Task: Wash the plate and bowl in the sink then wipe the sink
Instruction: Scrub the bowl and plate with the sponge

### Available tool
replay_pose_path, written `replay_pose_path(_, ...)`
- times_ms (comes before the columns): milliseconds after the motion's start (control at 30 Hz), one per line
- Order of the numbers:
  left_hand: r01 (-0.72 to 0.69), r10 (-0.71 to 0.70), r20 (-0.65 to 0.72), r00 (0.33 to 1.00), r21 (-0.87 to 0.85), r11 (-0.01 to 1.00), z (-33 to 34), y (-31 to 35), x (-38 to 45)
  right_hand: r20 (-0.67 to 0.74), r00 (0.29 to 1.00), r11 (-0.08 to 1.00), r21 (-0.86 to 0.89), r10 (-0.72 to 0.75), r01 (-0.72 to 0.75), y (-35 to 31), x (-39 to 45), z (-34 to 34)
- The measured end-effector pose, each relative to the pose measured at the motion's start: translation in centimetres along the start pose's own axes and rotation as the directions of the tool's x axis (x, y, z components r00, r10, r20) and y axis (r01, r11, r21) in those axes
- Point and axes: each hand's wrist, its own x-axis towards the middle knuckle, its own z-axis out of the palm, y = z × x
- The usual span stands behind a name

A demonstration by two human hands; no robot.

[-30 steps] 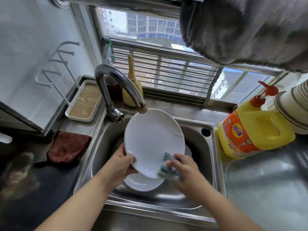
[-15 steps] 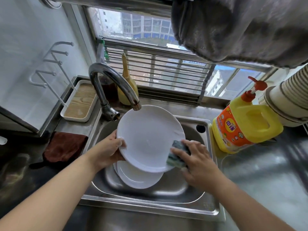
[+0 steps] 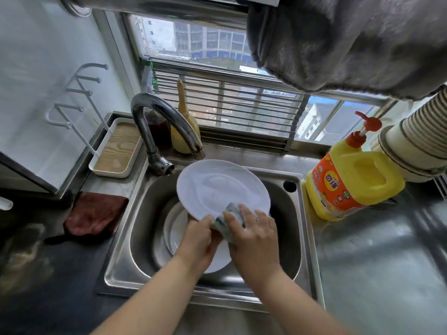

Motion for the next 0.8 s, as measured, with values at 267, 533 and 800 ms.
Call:
replay_pose_path(267,0.095,-0.108,0.054,0.993,0.203,0.975,-2.6,3.9,-0.2,0.061,0.997,0.995,-0.088,-0.050,0.055,7.8,0.7,-1.3)
replay_pose_path(533,0.211,-0.282,0.166,0.945,0.348,0.913,-4.7,8.3,0.3,-0.048,0.944,0.939,-0.131,-0.326,0.317,5.5,-0.1,-2.1)
replay_pose_path(800,0.030,-0.033,0.037,0.999,0.093,0.995,-0.2,1.7,-0.7,-0.024,0.989,0.984,-0.108,-0.145,0.142,2.1,0.2,-0.4)
